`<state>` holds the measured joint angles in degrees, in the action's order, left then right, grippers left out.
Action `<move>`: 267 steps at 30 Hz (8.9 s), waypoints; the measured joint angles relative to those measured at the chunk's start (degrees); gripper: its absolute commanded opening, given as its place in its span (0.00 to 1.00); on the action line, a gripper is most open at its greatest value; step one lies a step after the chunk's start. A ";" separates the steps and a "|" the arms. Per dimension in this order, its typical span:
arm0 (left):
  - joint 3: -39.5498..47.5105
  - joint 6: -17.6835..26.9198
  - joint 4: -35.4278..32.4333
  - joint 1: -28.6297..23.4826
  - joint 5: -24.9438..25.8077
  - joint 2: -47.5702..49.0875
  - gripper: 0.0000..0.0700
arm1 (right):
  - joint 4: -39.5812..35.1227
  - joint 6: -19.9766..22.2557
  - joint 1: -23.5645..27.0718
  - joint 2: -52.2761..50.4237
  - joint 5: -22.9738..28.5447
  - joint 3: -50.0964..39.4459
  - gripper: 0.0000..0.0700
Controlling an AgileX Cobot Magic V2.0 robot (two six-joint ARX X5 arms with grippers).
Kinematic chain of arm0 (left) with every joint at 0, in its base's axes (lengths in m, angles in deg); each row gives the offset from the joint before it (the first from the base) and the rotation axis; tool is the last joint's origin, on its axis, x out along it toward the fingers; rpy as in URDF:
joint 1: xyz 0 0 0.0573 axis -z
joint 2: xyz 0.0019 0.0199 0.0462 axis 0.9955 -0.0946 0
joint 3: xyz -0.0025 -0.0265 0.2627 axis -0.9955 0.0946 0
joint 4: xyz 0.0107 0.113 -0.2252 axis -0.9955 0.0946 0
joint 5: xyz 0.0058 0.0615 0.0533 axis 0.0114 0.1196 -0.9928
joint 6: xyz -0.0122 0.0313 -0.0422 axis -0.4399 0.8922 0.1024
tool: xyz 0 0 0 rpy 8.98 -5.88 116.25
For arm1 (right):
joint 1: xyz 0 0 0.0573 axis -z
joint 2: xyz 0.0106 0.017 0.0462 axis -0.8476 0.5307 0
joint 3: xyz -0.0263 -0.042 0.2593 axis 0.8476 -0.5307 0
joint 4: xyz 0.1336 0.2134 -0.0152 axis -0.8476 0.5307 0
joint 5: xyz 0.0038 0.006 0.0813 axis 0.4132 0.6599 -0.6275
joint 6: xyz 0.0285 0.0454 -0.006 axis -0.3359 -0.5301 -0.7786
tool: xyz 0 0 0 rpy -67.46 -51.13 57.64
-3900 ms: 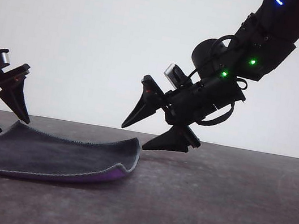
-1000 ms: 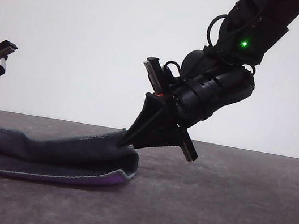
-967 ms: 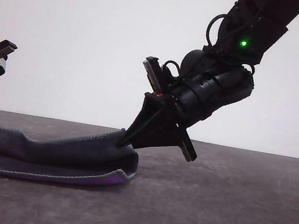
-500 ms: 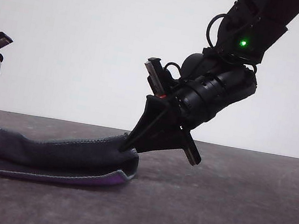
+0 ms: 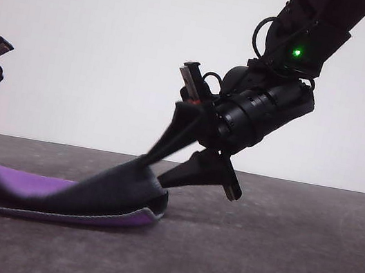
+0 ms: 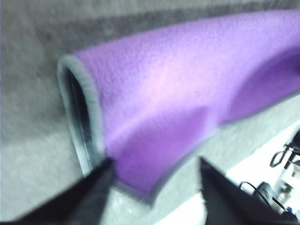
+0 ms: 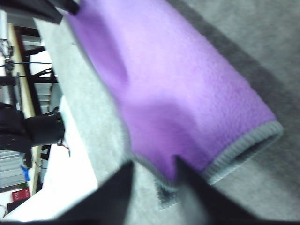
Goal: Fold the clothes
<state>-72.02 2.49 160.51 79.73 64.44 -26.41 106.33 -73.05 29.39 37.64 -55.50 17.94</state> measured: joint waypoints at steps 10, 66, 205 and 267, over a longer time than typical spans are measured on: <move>-0.01 0.20 1.67 0.00 0.01 0.00 0.64 | 0.04 0.18 0.00 0.00 -0.02 0.00 0.58; -2.05 -3.61 -12.13 -12.65 3.83 25.00 0.64 | -41.86 -21.80 -1.20 -21.25 13.50 -32.06 0.69; 0.60 -5.70 -11.98 2.44 -2.48 25.00 0.63 | -0.90 7.06 22.90 -46.09 31.76 -19.71 0.61; 69.55 -16.52 -68.11 5.92 -24.59 88.45 0.02 | -3.15 7.06 24.57 -59.04 32.43 -30.45 0.01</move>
<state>-2.48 -14.03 92.40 85.65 39.85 62.04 103.18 -65.99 53.96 -21.40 -23.07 -12.51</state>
